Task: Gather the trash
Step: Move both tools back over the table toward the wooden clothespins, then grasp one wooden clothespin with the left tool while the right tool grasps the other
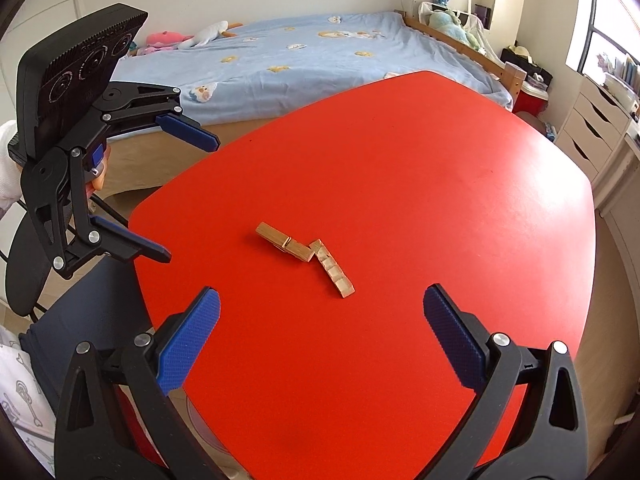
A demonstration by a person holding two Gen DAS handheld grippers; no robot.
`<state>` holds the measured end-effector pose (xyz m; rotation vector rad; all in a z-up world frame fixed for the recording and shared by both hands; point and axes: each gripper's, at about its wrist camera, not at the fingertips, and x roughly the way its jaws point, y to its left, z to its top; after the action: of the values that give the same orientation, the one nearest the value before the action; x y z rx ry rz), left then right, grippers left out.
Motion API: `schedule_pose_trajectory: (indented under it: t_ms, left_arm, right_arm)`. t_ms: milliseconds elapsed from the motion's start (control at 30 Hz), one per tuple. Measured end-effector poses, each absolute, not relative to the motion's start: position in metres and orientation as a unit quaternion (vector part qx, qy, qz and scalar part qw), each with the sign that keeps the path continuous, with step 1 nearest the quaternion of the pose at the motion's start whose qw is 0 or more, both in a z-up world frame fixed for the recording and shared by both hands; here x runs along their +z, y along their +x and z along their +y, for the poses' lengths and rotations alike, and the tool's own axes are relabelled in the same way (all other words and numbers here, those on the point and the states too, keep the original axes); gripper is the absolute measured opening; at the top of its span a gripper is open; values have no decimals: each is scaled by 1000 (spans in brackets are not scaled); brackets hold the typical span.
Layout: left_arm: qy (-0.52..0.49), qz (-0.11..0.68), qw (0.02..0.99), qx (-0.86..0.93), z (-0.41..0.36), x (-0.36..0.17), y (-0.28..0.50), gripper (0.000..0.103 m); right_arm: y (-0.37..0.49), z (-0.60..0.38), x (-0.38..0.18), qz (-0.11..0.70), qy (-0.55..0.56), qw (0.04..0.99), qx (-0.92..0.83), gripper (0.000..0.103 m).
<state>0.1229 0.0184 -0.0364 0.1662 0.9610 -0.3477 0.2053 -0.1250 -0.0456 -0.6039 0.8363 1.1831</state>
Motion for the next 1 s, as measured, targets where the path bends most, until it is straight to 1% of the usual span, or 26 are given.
schedule_pose_trajectory:
  t_ms: [367,400,433,533,567,600,633,700,767,800,833,867,900,1000]
  left_arm:
    - [101,477,844,-223,18,-66,160,95]
    - [102,480,842,-224,18,-69,162,95]
    - [103,482,841,-224,18,-72,164,95]
    - [107,484,838,-227,18,-79,167,94]
    - [107,484,838,-229,18,-81,167,92]
    - [108,485,836,-230,18,-82,167,83]
    - [110,488,835,-230,18,-84,167,73]
    - [112,491,833,-228,19,-87,168,69]
    - [112,490,833,-233,17,-88,166,68]
    - [113,489,833,-235,16,-88,165,66]
    - [114,490,831,-236,15,-89,164,58]
    - [117,492,830,-237,14,-90,163,55]
    - [120,494,828,-236,13,-91,163,52]
    - [118,496,827,-236,11,-93,159,49]
  right_arm:
    - [226,-95,-81,386,-309,675,548,99]
    - [228,-94,-84,386,-310,673,549,96]
    - [230,-92,-87,386,-310,672,550,90]
    - [236,-88,-95,388,-316,670,549,81]
    - [237,-87,-97,387,-317,669,550,78]
    - [238,-86,-99,387,-317,667,552,74]
    - [238,-84,-102,387,-319,665,553,72]
    - [238,-82,-106,388,-322,659,559,68]
    - [238,-80,-109,387,-325,654,563,65]
    - [238,-79,-110,386,-326,653,564,59]
    - [238,-78,-111,386,-326,652,565,54]
    - [238,-78,-113,387,-328,651,565,51]
    - [238,-77,-114,388,-330,649,565,45]
    - [236,-77,-115,387,-330,646,569,39]
